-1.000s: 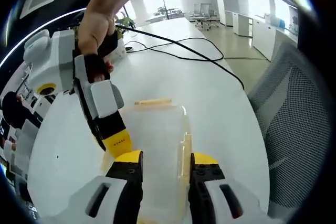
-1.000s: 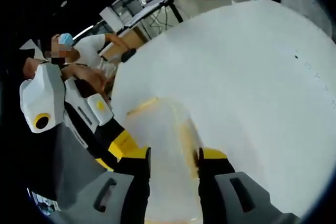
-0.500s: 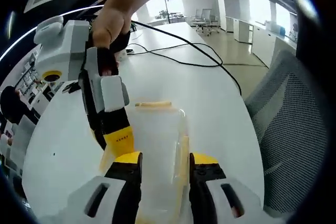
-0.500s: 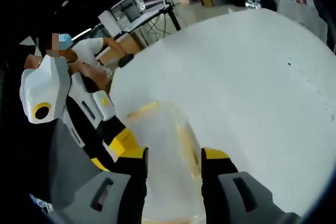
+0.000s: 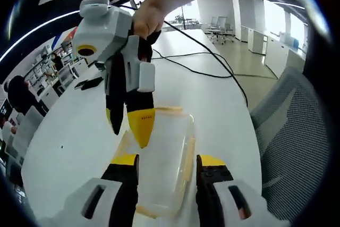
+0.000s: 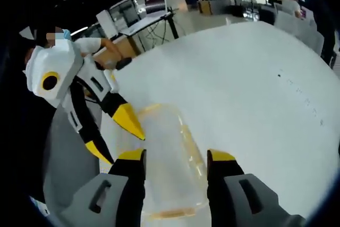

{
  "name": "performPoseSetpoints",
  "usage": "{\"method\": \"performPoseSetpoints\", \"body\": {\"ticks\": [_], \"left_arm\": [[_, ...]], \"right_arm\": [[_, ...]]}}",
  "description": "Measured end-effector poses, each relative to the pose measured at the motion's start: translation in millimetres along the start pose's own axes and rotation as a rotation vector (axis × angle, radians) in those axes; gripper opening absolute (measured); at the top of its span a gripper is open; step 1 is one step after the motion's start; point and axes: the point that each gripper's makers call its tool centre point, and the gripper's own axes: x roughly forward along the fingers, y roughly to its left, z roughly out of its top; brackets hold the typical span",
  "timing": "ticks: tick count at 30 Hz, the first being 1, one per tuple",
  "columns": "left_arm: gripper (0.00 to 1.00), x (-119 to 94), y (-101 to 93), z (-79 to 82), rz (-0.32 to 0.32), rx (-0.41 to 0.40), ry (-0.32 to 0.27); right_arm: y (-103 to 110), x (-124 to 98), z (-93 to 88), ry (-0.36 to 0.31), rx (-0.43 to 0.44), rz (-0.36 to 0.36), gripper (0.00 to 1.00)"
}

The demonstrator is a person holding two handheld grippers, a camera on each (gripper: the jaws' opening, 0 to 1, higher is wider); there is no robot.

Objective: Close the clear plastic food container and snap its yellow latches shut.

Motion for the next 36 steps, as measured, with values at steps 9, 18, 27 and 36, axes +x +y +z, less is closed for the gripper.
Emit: {"method": "performPoseSetpoints", "body": {"ticks": [9,18,27,36], "left_arm": [[0.41,-9.2,10.1,-10.2,0.033,-0.069,-0.002],[0.47,-15.1,17.0,-25.8,0.070,-0.152,0.009],[0.50,-19.9,21.2,-44.4,0.107,-0.206,0.026],[0.51,-18.5,20.1,-56.9,0.130,-0.262,0.039]], "right_arm": [[7.1,-12.3,-6.9,-0.001,-0.030,-0.059,0.47],[17.2,-23.1,-22.0,-0.031,-0.017,-0.137,0.50],[25.3,-28.1,-43.8,-0.037,-0.027,-0.220,0.56],[28.6,-25.1,-60.7,-0.046,-0.024,-0.309,0.58]]}}
